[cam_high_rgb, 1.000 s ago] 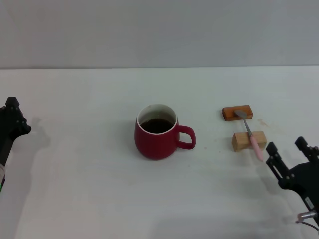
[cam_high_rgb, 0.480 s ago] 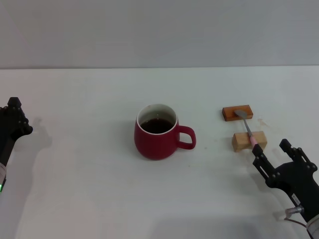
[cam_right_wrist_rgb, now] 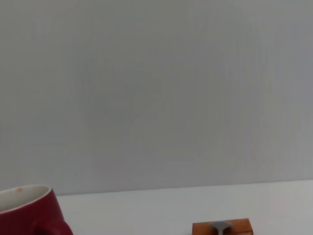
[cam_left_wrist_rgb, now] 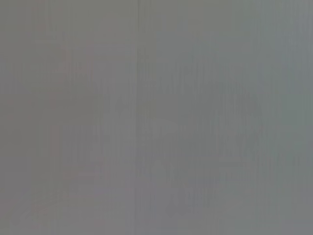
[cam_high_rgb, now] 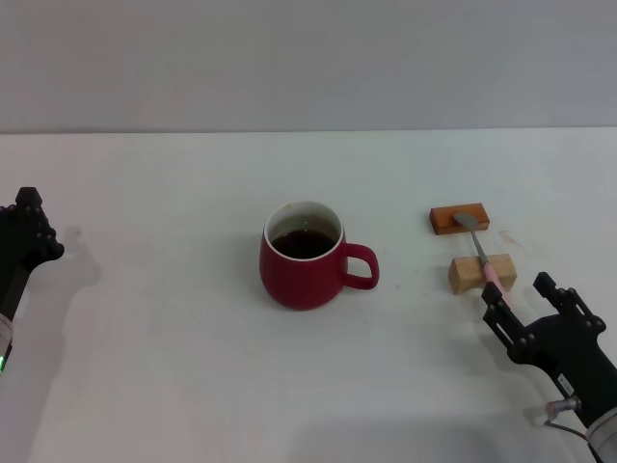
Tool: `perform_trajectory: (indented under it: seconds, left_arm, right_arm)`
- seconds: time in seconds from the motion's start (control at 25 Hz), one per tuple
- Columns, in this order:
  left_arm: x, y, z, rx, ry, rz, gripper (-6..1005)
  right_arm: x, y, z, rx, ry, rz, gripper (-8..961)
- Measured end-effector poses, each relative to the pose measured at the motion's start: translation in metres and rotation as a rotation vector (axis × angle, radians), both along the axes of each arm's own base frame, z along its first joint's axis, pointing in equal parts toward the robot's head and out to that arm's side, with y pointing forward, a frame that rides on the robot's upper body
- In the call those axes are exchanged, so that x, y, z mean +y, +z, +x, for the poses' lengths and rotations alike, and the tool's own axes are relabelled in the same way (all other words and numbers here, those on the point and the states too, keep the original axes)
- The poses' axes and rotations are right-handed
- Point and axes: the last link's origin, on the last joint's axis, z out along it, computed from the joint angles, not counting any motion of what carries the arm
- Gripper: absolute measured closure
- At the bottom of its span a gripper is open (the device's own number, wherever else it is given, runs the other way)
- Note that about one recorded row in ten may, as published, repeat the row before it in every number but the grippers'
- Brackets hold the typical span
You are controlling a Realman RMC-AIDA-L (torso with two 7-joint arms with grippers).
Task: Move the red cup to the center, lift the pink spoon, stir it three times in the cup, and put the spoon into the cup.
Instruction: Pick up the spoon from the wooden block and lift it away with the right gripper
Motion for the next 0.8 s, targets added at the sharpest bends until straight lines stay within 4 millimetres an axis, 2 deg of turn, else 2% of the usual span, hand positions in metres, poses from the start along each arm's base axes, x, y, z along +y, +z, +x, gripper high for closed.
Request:
perform_trajectory:
  seconds: [0.8]
  left_arm:
    - [-0.0006, -0.0002, -0.0003, 0.001, 0.001, -0.001, 984]
  right_arm:
    - [0.0071, -0.0049, -0.0016, 0.007, -0.011, -0.038, 243]
